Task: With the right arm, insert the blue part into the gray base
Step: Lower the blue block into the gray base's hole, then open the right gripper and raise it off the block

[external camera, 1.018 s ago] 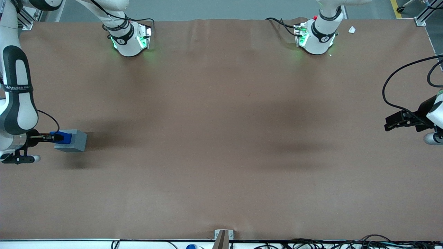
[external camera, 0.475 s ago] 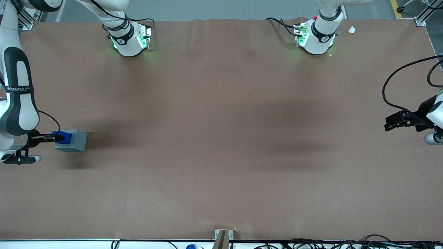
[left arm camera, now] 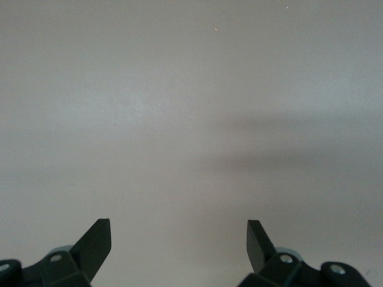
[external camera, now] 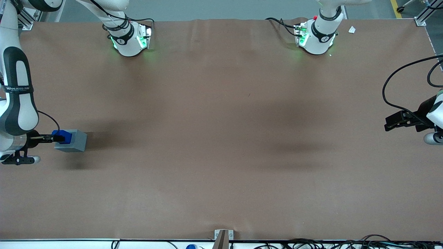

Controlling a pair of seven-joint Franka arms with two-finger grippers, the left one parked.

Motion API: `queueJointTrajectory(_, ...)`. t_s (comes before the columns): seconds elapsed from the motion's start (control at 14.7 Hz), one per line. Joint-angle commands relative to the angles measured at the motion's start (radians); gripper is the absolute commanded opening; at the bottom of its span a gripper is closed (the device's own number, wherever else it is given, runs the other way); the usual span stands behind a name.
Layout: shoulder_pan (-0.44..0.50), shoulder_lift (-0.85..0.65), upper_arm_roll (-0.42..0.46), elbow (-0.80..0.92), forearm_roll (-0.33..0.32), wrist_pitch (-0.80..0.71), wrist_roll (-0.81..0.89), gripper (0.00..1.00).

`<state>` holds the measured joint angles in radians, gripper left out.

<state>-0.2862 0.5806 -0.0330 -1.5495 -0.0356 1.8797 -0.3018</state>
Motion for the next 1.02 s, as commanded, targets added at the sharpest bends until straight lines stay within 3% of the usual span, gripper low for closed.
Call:
queueJointTrajectory(0.0, -0.01, -0.025, 0.01, 0.009, 0.016, 0.009, -0.003, 0.87)
queueJointTrajectory(0.14, -0.007, -0.059, 0.01, 0.009, 0.017, 0.009, -0.003, 1.0)
queueJointTrajectory(0.95, 0.062, -0.32, 0.019, -0.001, 0.019, -0.057, 0.003, 1.0)
